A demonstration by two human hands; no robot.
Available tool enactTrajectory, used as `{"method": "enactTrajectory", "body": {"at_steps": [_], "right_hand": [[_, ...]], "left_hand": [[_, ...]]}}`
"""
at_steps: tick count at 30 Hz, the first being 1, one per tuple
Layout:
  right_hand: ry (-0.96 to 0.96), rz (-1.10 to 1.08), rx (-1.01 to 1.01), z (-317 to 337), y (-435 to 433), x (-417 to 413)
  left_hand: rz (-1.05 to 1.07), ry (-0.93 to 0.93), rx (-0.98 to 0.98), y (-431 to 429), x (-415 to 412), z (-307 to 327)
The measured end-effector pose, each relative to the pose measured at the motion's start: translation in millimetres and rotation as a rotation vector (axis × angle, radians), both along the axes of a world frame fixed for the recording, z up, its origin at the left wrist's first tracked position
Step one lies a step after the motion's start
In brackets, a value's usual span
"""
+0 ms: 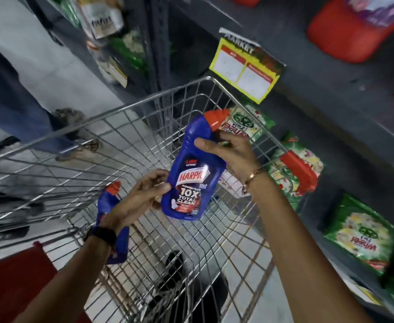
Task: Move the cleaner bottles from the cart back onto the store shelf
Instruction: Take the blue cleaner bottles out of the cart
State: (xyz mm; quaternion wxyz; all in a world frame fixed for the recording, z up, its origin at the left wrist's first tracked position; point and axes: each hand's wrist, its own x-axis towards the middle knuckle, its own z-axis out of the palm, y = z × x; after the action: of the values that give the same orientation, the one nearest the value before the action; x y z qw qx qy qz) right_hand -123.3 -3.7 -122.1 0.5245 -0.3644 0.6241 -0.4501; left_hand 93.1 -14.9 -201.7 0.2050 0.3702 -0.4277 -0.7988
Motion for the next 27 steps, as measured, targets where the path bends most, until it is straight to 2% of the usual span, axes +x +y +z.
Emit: {"method": "enactTrajectory", "body": {"at_steps": [6, 13, 17, 20, 24, 27], "right_hand": [[0.137, -0.08, -0.201, 34.5, -3.1, 6.3], [0.198, -0.138, -0.201, 43.1, 13.1, 6.1], [0.133, -0.192, -0.254, 72.5, 42.8, -8.7], [0.085, -0.273, -0.342, 111.5, 89.8, -37.0], [0.283, -0.479, -0.404, 172.5, 173.5, -93.1], [0.574, -0.595, -0.358, 216.5, 244.2, -137.3]], "left_hand": [[0.026, 0.102, 0.009, -4.4, -8.1, 26.6], [0.017, 0.063, -0.032, 10.4, -11.6, 42.8], [-0.023, 0.065, -0.107, 19.2, -24.7, 77.4], [-0.109, 0.091, -0.233, 33.4, -54.4, 122.9], [-0.296, 0.186, -0.371, 73.9, -132.2, 188.6], [-0.521, 0.182, -0.472, 111.2, -208.1, 221.4]]}}
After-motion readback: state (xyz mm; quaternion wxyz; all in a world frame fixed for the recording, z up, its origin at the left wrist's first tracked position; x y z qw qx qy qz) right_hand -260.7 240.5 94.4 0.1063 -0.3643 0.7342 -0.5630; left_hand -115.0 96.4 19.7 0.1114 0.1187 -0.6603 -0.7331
